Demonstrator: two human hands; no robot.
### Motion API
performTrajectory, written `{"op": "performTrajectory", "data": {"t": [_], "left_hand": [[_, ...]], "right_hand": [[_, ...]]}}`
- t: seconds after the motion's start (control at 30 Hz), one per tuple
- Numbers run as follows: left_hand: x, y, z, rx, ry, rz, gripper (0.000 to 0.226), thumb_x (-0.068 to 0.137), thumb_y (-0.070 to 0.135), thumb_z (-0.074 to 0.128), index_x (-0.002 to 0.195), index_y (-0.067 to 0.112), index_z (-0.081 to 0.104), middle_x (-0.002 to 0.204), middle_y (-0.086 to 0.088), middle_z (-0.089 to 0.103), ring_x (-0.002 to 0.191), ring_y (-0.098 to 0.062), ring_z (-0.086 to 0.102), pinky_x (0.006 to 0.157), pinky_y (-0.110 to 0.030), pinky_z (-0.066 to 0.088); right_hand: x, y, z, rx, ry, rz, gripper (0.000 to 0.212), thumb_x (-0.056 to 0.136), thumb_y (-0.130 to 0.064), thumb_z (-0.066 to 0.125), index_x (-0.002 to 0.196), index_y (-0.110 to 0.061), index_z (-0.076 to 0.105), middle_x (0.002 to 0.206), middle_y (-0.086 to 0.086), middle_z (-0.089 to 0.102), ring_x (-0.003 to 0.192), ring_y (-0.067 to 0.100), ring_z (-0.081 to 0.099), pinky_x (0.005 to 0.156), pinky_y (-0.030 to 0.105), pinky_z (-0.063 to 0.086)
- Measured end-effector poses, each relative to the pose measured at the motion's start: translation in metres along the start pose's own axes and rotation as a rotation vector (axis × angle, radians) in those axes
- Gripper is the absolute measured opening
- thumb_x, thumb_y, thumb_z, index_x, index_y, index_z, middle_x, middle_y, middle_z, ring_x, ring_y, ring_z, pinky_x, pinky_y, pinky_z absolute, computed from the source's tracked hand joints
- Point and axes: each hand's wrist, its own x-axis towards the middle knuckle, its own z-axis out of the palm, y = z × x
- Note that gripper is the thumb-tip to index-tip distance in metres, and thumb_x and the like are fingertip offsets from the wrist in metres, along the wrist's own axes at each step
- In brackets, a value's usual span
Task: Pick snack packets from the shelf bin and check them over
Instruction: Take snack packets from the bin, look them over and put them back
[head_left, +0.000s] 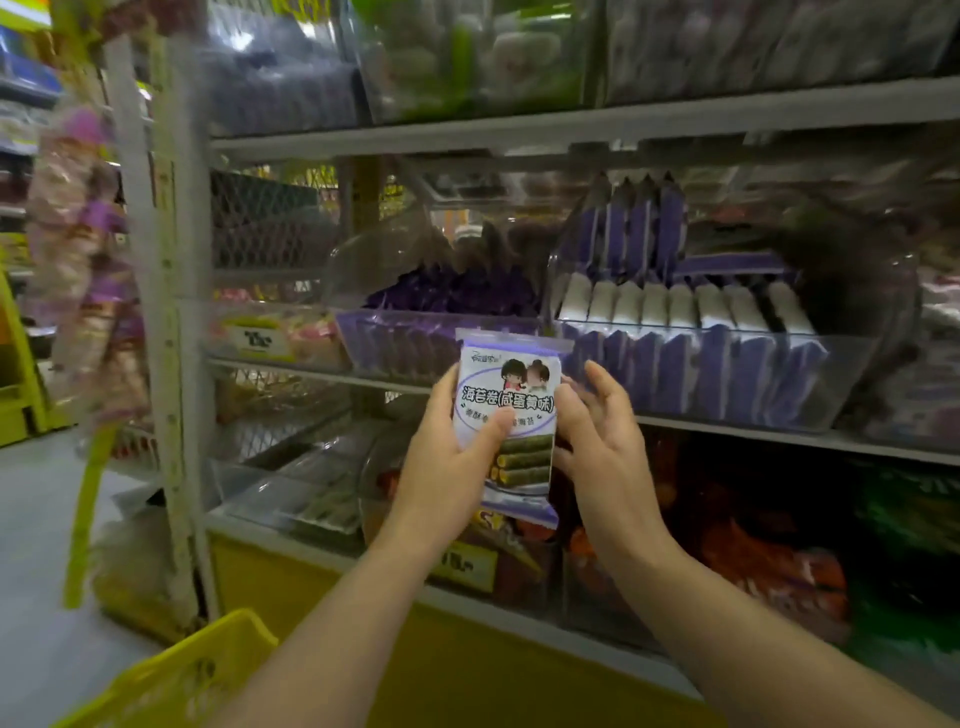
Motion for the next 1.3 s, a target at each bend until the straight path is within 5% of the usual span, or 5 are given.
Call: {"op": "performTrajectory", "data": {"t": [0.13, 0.3, 0.5, 1.1, 1.3], "left_hand": [[-0.010, -0.027, 0.004, 0.042, -0.027, -0.029, 0.055, 0.093, 0.031, 0.064, 0.141, 0.036, 0.037, 0.115, 0.024, 0.065, 0.104, 0.007, 0.061, 0.086, -0.018, 0.050], [-0.019, -0.052, 0.012, 0.057, -0.059, -0.055, 0.055, 0.094, 0.030, 0.063, 0.142, 0.036, 0.037, 0.113, 0.029, 0.063, 0.103, 0.009, 0.061, 0.081, -0.007, 0.047], [-0.017, -0.059, 0.009, -0.148, 0.052, -0.230, 0.025, 0.094, 0.041, 0.056, 0.112, 0.026, 0.064, 0.100, 0.008, 0.075, 0.091, -0.010, 0.072, 0.076, -0.028, 0.057], [-0.023, -0.054, -0.008, -0.349, 0.029, -0.480, 0.022, 0.095, 0.023, 0.057, 0.078, 0.018, 0.070, 0.069, 0.001, 0.072, 0.061, -0.007, 0.067, 0.053, -0.020, 0.051], [-0.022, -0.053, -0.008, -0.402, 0.068, -0.449, 0.031, 0.096, 0.033, 0.053, 0.092, 0.009, 0.073, 0.089, -0.017, 0.074, 0.080, -0.026, 0.071, 0.077, -0.041, 0.057]], "right_hand": [[0.006, 0.024, 0.016, 0.312, 0.040, 0.271, 0.042, 0.092, -0.045, 0.052, 0.117, -0.013, 0.063, 0.105, 0.009, 0.074, 0.098, 0.024, 0.071, 0.088, 0.044, 0.055], [0.014, 0.053, 0.016, 0.249, 0.163, 0.339, 0.028, 0.095, -0.040, 0.054, 0.095, -0.017, 0.070, 0.095, 0.009, 0.075, 0.093, 0.026, 0.072, 0.088, 0.047, 0.054], [0.007, 0.069, 0.011, 0.236, 0.064, 0.388, 0.025, 0.095, -0.032, 0.055, 0.096, -0.012, 0.069, 0.096, 0.017, 0.074, 0.094, 0.033, 0.071, 0.089, 0.054, 0.054], [-0.006, 0.067, 0.002, 0.426, -0.043, 0.551, 0.022, 0.091, -0.018, 0.059, 0.086, -0.002, 0.073, 0.081, 0.017, 0.074, 0.070, 0.025, 0.073, 0.055, 0.031, 0.058], [-0.006, 0.068, 0.005, 0.424, -0.020, 0.525, 0.037, 0.094, -0.031, 0.056, 0.070, -0.016, 0.079, 0.082, 0.014, 0.076, 0.073, 0.022, 0.074, 0.054, 0.029, 0.057]]}}
